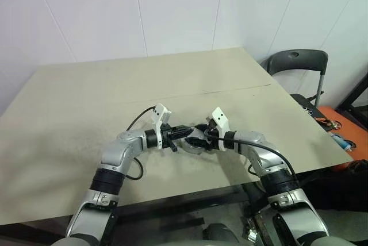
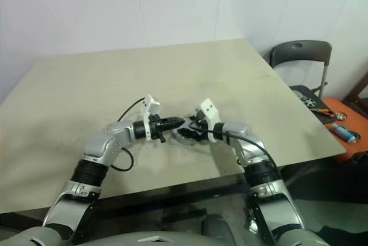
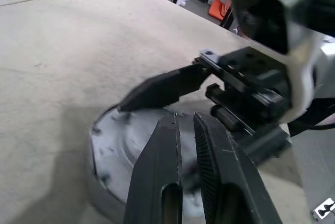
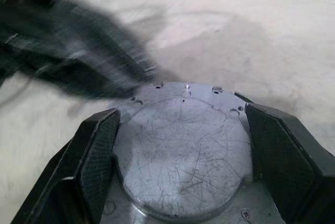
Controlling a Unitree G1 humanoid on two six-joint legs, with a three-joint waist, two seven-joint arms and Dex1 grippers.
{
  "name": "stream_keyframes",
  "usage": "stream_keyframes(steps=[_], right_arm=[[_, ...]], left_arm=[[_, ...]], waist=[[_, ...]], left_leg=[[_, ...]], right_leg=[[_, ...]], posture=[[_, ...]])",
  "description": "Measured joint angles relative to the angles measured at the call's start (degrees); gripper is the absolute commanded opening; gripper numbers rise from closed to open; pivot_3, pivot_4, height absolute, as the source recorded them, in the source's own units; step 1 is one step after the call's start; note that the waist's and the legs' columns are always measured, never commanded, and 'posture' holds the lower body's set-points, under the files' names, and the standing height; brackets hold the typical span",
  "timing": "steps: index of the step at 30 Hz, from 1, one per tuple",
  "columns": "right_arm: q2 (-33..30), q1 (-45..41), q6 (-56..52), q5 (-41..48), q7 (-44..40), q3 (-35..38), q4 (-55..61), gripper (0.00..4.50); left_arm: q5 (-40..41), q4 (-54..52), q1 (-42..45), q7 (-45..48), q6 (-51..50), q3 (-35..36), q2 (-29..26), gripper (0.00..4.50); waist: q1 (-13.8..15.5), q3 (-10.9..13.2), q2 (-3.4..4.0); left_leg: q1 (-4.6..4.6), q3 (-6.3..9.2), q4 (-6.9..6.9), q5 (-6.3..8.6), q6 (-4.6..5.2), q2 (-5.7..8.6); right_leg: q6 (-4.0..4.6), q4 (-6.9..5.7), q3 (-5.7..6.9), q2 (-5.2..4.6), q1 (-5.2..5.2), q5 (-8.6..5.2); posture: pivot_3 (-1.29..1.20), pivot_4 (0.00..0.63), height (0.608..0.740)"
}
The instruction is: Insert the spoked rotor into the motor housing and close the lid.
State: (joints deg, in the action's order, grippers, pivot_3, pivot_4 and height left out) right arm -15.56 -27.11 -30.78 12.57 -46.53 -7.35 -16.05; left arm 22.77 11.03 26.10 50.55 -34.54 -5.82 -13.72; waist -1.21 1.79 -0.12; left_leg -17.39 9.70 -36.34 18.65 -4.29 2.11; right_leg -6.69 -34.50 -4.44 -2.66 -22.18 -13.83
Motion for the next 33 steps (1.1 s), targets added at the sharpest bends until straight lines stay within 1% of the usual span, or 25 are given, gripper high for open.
stream_keyframes(steps=[4,6,9,13,19,21,24,26,27,30,33], right_arm=[[0.3,1.4,-1.7,1.2,0.8,1.3,2.3,3.50],[0.3,2.7,-1.6,1.1,1.5,1.0,4.3,3.50],[0.6,4.1,-1.4,1.0,3.0,0.6,6.5,3.50],[1.0,4.8,0.9,-1.3,5.9,-1.4,7.5,3.50],[0.9,5.8,5.5,-5.1,9.1,-4.3,8.2,3.50],[0.9,6.0,5.9,-5.1,9.5,-4.4,8.3,3.50],[0.9,5.9,5.9,-5.1,9.6,-4.4,8.3,3.50],[0.9,5.9,6.0,-5.0,9.6,-4.5,8.3,3.50],[0.9,5.9,6.0,-5.0,9.6,-4.6,8.3,3.50],[0.9,5.9,6.0,-4.9,9.6,-4.4,8.2,3.50],[1.0,5.7,6.0,-4.9,9.7,-4.2,7.8,3.50]], left_arm=[[0.4,-0.1,-0.8,-0.4,0.0,0.0,0.1,0.54],[0.4,-0.2,-0.9,-0.6,0.0,0.0,0.2,0.54],[0.4,-0.2,-0.8,-0.6,0.0,0.0,0.2,0.54],[0.4,0.2,-0.8,-0.5,0.0,0.0,-0.1,0.54],[0.6,0.9,-0.6,-0.3,0.1,0.8,-0.8,0.54],[1.8,1.1,0.1,-1.1,-0.1,3.0,-0.8,0.54],[6.4,-0.3,2.8,-2.3,-2.4,9.0,-2.1,0.54],[9.3,-1.9,4.1,-2.3,-3.8,12.9,-4.9,0.54],[10.5,-2.6,4.2,-2.0,-4.4,14.7,-7.7,0.54],[10.7,-2.6,3.2,-2.2,-5.0,18.6,-12.6,0.54],[10.7,-2.5,1.7,-3.3,-5.0,19.1,-13.1,0.54]], waist=[[0.2,0.1,0.09],[0.2,0.1,0.10],[0.2,0.1,0.11],[0.1,0.1,0.10],[0.0,0.1,0.10],[-0.1,0.1,0.08],[-0.1,0.1,0.06],[-0.2,0.1,0.08],[-0.4,0.2,0.12],[-0.7,0.2,0.14],[-0.7,0.2,0.09]], left_leg=[[-0.03,0.04,0.01,-0.02,0.00,0.00],[-0.07,0.03,0.11,-0.01,-0.01,0.01],[-0.13,0.04,0.21,-0.01,-0.01,0.00],[-0.12,0.00,0.15,0.00,-0.01,0.01],[-0.03,0.01,0.11,-0.01,-0.02,0.00],[-0.04,0.02,0.11,-0.02,-0.03,0.00],[-0.05,0.03,0.11,-0.03,-0.04,0.00],[-0.04,0.03,0.14,-0.03,-0.04,0.00],[-0.04,0.03,0.16,-0.03,-0.04,0.00],[-0.04,0.04,0.15,-0.02,-0.04,0.01],[-0.04,0.04,0.05,-0.03,-0.05,0.03]], right_leg=[[-0.03,-0.10,0.02,0.01,-0.08,0.01],[-0.24,-0.07,0.01,-0.01,-0.15,0.08],[-0.14,0.02,0.00,-0.03,-0.23,0.11],[-0.27,0.06,-0.02,-0.02,-0.19,0.04],[-0.07,-0.02,-0.01,0.00,-0.12,-0.04],[-0.09,-0.02,-0.02,0.00,-0.14,-0.03],[-0.21,-0.04,-0.02,0.00,-0.16,0.05],[-0.22,-0.05,-0.02,0.00,-0.18,0.05],[-0.22,-0.05,-0.01,-0.01,-0.18,0.05],[-0.21,-0.02,-0.01,-0.02,-0.14,0.04],[-0.09,-0.01,-0.01,-0.04,-0.08,-0.02]], posture=[[0.00,0.000,0.740],[0.00,0.000,0.740],[0.00,0.000,0.740],[0.00,0.000,0.740],[0.00,0.000,0.740],[0.00,0.000,0.740],[0.00,0.000,0.740],[0.00,0.000,0.740],[0.00,0.000,0.740],[0.00,0.000,0.740],[0.00,0.000,0.740]])
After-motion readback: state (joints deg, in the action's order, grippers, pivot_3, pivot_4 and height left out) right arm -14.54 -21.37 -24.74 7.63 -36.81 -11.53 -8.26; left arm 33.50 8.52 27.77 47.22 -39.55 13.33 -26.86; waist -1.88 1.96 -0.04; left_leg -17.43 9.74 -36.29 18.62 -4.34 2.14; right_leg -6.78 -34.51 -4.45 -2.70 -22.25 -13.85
